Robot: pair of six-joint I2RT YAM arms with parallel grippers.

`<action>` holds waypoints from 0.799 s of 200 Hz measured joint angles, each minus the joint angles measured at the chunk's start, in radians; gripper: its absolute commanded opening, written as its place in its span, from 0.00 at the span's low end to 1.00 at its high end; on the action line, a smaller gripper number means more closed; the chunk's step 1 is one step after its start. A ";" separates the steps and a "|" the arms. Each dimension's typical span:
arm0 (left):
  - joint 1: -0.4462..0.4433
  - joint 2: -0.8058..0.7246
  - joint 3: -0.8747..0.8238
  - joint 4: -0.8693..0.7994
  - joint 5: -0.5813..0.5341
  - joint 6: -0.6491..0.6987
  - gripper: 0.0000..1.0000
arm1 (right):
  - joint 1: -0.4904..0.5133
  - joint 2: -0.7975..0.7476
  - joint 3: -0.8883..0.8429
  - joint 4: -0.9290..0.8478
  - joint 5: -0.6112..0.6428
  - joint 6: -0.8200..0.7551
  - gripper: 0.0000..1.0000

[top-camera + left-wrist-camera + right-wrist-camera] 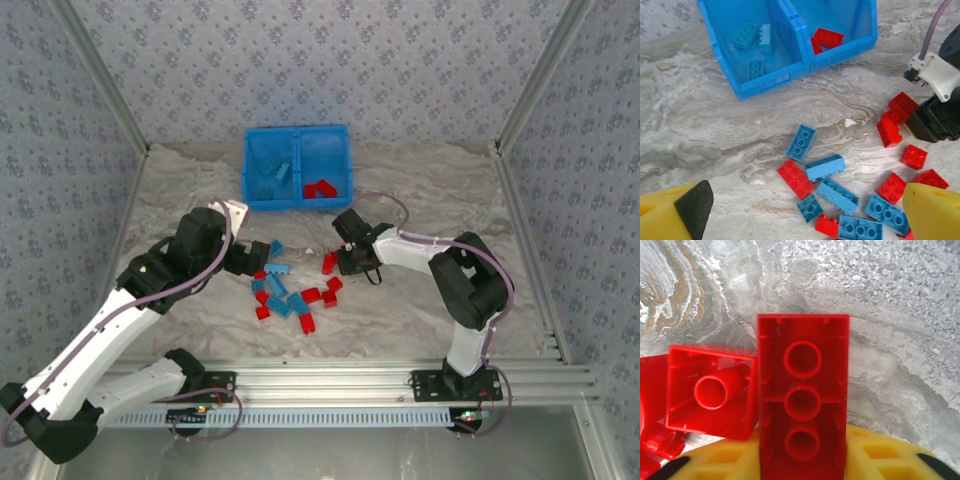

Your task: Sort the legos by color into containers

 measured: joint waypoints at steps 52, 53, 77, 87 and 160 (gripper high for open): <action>0.020 -0.029 -0.069 0.002 0.009 0.017 0.99 | 0.003 -0.076 -0.031 -0.018 0.060 0.023 0.29; 0.021 -0.030 -0.069 0.003 0.010 0.018 0.99 | 0.003 -0.080 -0.033 -0.019 0.062 0.023 0.29; 0.057 -0.060 -0.088 0.006 0.044 0.021 0.99 | 0.032 -0.251 -0.049 -0.050 0.111 0.033 0.28; 0.084 -0.080 -0.096 0.012 0.071 0.021 0.99 | 0.053 -0.312 -0.028 -0.060 0.121 0.034 0.28; 0.193 -0.220 -0.173 0.078 0.200 0.048 0.99 | 0.023 -0.030 0.546 -0.031 0.136 -0.036 0.28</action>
